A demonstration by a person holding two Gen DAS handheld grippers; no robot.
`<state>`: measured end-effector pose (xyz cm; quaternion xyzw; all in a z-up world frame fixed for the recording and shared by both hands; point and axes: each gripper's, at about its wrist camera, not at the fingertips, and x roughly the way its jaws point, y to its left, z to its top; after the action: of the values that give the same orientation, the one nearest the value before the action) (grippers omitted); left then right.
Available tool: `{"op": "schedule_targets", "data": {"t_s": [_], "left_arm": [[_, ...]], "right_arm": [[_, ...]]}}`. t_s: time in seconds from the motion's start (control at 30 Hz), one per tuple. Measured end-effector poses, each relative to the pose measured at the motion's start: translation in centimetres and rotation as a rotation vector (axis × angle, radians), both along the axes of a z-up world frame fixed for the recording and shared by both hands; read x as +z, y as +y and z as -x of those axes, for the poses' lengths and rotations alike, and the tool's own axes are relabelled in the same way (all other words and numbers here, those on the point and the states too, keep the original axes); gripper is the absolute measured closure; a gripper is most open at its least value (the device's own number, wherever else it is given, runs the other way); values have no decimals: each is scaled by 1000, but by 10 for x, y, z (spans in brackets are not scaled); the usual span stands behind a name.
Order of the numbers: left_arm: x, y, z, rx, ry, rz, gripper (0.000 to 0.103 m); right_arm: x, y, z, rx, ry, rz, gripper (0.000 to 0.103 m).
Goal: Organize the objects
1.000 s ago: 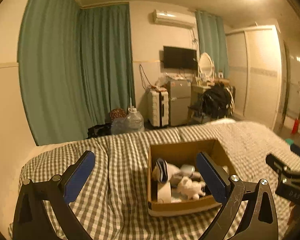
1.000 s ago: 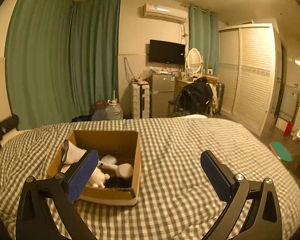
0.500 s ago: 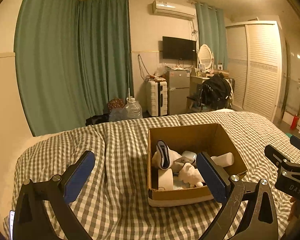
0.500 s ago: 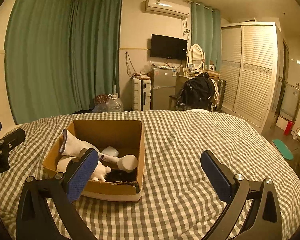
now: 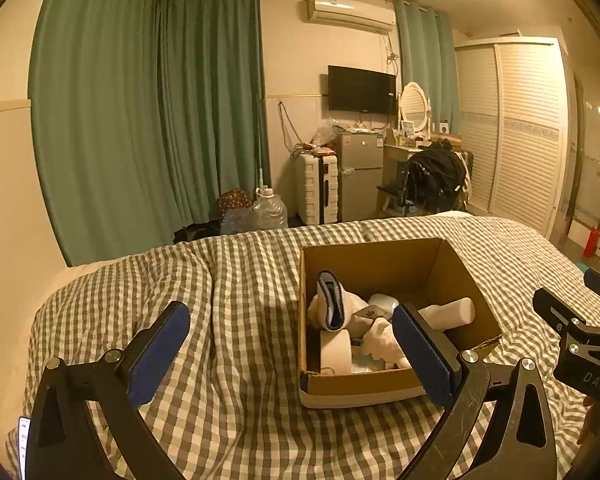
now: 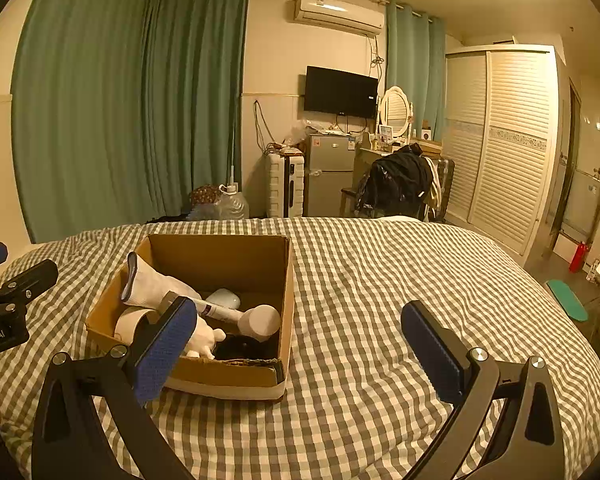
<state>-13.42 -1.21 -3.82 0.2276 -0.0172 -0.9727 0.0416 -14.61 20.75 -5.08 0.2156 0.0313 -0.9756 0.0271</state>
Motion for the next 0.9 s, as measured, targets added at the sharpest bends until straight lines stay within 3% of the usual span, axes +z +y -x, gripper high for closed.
{"op": "schedule_targets", "data": {"t_s": [0.9], "left_arm": [[-6, -4, 4, 7, -18, -8, 0]], "right_arm": [[-10, -9, 7, 4, -39, -20, 0]]}}
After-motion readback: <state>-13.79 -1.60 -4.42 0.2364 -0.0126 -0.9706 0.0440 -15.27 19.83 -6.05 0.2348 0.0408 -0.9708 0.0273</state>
